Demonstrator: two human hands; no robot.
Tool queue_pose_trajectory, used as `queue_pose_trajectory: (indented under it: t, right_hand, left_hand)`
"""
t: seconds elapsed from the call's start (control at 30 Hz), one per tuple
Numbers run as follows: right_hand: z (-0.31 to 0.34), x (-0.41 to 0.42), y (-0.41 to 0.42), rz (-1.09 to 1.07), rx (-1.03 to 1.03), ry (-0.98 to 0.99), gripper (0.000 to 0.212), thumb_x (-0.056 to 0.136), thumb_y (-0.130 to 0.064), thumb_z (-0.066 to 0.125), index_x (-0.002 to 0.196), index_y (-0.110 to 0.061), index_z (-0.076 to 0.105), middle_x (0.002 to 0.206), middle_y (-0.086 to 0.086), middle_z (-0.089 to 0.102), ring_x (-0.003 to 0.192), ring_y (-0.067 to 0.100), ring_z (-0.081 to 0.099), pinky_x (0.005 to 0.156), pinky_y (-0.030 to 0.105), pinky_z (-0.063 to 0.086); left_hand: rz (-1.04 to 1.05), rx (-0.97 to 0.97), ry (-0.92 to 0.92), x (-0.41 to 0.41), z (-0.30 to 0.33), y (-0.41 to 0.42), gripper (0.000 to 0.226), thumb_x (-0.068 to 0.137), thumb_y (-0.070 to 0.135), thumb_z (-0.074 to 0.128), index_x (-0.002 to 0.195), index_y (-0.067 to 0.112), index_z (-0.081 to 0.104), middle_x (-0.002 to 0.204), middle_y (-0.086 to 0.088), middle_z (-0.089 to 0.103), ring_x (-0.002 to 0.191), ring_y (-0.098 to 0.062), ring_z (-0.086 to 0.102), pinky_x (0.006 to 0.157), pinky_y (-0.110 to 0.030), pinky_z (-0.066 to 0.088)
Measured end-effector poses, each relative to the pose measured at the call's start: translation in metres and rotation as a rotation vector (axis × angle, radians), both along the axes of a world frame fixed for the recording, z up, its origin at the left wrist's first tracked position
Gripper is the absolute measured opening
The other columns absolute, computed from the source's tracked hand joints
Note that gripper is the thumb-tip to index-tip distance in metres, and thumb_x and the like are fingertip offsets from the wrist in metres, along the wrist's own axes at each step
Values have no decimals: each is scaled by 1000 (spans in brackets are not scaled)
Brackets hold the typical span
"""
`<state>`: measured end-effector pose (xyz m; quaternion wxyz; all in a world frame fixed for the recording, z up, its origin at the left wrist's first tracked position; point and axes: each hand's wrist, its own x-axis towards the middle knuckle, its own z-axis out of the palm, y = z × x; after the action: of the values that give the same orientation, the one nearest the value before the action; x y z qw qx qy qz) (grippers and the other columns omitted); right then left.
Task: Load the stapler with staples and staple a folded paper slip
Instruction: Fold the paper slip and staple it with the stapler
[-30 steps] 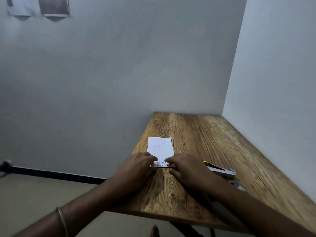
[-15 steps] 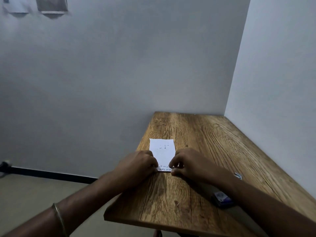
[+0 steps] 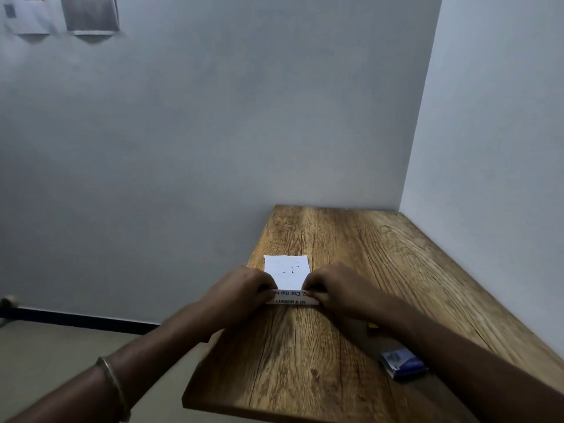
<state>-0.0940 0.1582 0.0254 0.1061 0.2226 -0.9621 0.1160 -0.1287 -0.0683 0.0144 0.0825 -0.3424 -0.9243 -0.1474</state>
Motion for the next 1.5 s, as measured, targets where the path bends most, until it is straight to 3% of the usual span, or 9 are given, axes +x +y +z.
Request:
queue_pose_trajectory:
  t: [0.1,0.23,0.43,0.73,0.97,1.07,1.17,1.37,1.5]
  right_hand:
    - [-4,-5,2,-5,-28,-3,21,91,-22,66,109,-15,74,106,0,76,87,11,68,77,31,56]
    - [-10,-9,5,-25,-73,-1,21,90,-22,67,108,-15,75,105,0,76,86,9,68,73,25,53]
    - [-14,-15,6,-35,-87,19,21,89,-23,68,108,-17,75,105,-2,76,83,4,65,66,11,41]
    - [-17,-12,6,-6,-56,82,21,87,-27,71,108,-26,74,107,-7,70,84,2,61,74,22,51]
    - [-22,-8,-2,119,127,202,28,91,-38,63,118,-38,68,106,-12,67,90,7,62,67,30,55]
    - [-23,-8,-2,175,226,248,27,95,-41,54,118,-38,67,104,-9,66,86,10,62,63,28,50]
    - [-26,-7,1,201,265,262,31,99,-41,45,121,-34,65,109,-7,64,90,13,62,61,27,45]
    - [-26,-5,14,207,203,171,29,99,-36,49,122,-27,66,126,-11,60,106,8,59,73,21,45]
    - [-25,-4,21,189,157,107,29,98,-30,52,121,-23,68,134,-9,60,116,7,57,89,21,45]
  left_hand:
    - [43,67,-9,-7,-8,-2,18,92,31,65,106,26,74,99,10,74,73,1,62,62,-13,47]
    - [80,98,-41,-10,-13,-2,21,90,33,67,108,25,72,103,9,74,81,-2,66,72,-21,56]
    - [106,57,26,-10,-16,2,26,93,36,63,115,23,68,111,5,67,89,-6,58,72,-19,49]
    - [85,53,151,-1,-24,4,23,95,27,59,117,28,62,130,8,56,116,-15,53,88,-31,47]
    - [-124,-59,179,7,-22,13,41,97,17,55,133,36,58,134,15,61,120,-6,58,90,-24,49]
    - [-101,-116,198,6,-26,13,45,98,17,53,139,36,52,141,12,57,122,-11,59,92,-28,51]
    - [-82,-231,258,7,-29,14,46,100,17,48,144,30,45,140,6,58,111,-20,65,82,-33,54]
    - [-51,-205,203,6,-28,5,48,102,17,46,147,31,40,149,9,48,124,-14,57,98,-33,51]
    - [-9,-146,134,7,-25,-8,40,103,26,46,141,36,48,147,15,50,122,-9,59,97,-29,51]
